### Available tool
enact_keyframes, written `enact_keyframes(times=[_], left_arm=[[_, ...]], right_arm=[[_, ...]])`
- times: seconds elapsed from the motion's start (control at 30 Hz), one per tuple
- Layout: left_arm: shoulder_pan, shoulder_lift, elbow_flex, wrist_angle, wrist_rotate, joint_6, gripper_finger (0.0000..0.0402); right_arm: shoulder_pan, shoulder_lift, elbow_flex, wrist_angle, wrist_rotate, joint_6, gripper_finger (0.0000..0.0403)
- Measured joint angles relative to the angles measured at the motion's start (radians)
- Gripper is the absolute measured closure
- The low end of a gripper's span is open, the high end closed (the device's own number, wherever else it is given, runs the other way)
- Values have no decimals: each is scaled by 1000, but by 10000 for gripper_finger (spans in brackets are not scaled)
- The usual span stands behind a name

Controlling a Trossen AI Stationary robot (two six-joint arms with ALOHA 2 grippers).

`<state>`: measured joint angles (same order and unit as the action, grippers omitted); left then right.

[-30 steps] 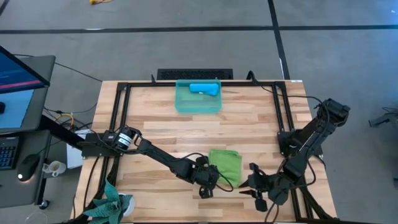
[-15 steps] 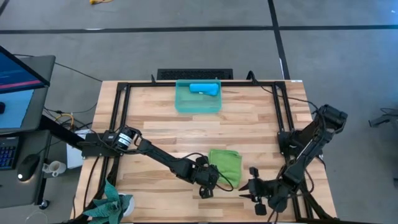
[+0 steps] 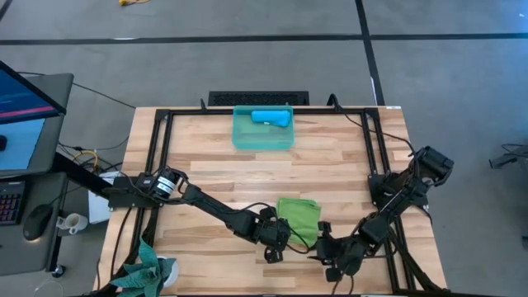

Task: Roll microfiber towels into tight, uniform cylinder then place into a basket
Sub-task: Roll the green microfiber cloth

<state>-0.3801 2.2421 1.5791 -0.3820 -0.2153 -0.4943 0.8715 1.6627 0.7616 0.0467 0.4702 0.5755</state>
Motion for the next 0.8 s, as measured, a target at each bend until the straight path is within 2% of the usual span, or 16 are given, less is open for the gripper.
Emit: enact_keyframes(times=[0.47,0.8], left_arm=[[0,0,0,0,-1,-24,304],[0,0,0,0,-2,-26,304]], right_arm=[[17,2,0,0,-105,0,284],[-29,81,0,-1,-106,-7,284]])
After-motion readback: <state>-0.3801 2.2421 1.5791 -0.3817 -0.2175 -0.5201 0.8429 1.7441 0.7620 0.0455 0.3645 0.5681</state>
